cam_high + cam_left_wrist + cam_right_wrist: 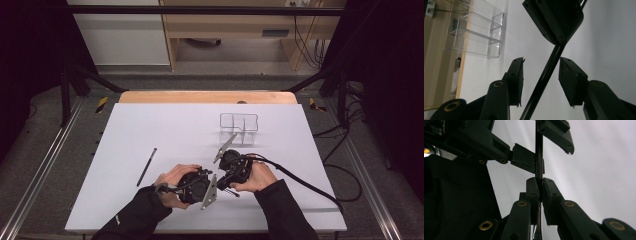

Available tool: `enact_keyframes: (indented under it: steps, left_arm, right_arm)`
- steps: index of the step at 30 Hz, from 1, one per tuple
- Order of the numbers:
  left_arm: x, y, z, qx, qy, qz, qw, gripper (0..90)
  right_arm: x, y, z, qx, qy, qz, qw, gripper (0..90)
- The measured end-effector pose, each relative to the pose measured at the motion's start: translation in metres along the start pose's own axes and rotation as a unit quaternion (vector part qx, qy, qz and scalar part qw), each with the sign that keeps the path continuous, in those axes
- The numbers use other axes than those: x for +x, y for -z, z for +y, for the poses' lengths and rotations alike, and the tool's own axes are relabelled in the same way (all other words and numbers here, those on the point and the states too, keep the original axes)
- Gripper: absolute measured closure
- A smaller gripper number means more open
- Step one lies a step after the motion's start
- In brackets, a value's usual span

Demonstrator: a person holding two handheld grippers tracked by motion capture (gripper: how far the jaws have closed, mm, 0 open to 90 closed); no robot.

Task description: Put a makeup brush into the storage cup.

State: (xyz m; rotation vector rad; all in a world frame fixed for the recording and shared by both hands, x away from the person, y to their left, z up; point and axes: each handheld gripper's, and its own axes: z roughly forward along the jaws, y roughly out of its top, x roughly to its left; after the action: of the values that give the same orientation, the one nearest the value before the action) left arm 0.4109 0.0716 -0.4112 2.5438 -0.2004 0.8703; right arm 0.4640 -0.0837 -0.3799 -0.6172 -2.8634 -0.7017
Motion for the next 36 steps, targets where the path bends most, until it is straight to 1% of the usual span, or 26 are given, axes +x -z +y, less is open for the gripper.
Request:
enact_keyframes:
  steps: [2,7,14,16,21,25,32,36]
  left_arm:
    - [-0.0006,-0.0002,-0.0001,0.0,-0.002,0.002,1.0,57.2]
    - [-0.0011,-0.0005,-0.0013,0.008,-0.016,0.005,0.9998,63.8]
    - [-0.0023,-0.0008,-0.0022,0.013,-0.031,0.011,0.9994,72.1]
    - [-0.0026,-0.0009,-0.0025,0.014,-0.034,0.011,0.9993,73.6]
    - [-0.0036,-0.0017,-0.0029,0.018,-0.045,0.008,0.9988,76.0]
    - [-0.0036,-0.0021,-0.0035,0.019,-0.047,0.005,0.9987,77.8]
    - [-0.0049,-0.0032,-0.0046,0.018,-0.046,-0.007,0.9988,81.4]
    - [-0.0066,-0.004,-0.0049,0.021,-0.047,-0.011,0.9986,82.3]
  right_arm:
    - [0.0001,-0.0001,0.0,0.001,0.001,0.0,1.0,84.4]
    - [0.0007,0.0007,-0.0002,0.001,-0.001,-0.001,1.0,84.5]
    - [0.0011,0.0015,-0.001,0.004,0.005,-0.001,1.0,84.4]
    - [0.0011,0.001,-0.0006,0.004,0.002,0.0,1.0,84.5]
    - [0.0004,0.0005,-0.0005,0.003,0.003,0.001,1.0,84.4]
    - [0.0006,0.0015,-0.001,-0.002,0.009,-0.004,1.0,84.1]
    - [0.0003,0.0046,-0.0015,-0.015,0.007,-0.01,0.9998,83.0]
    - [-0.0002,0.0034,-0.0013,-0.013,0.008,-0.012,0.9998,82.4]
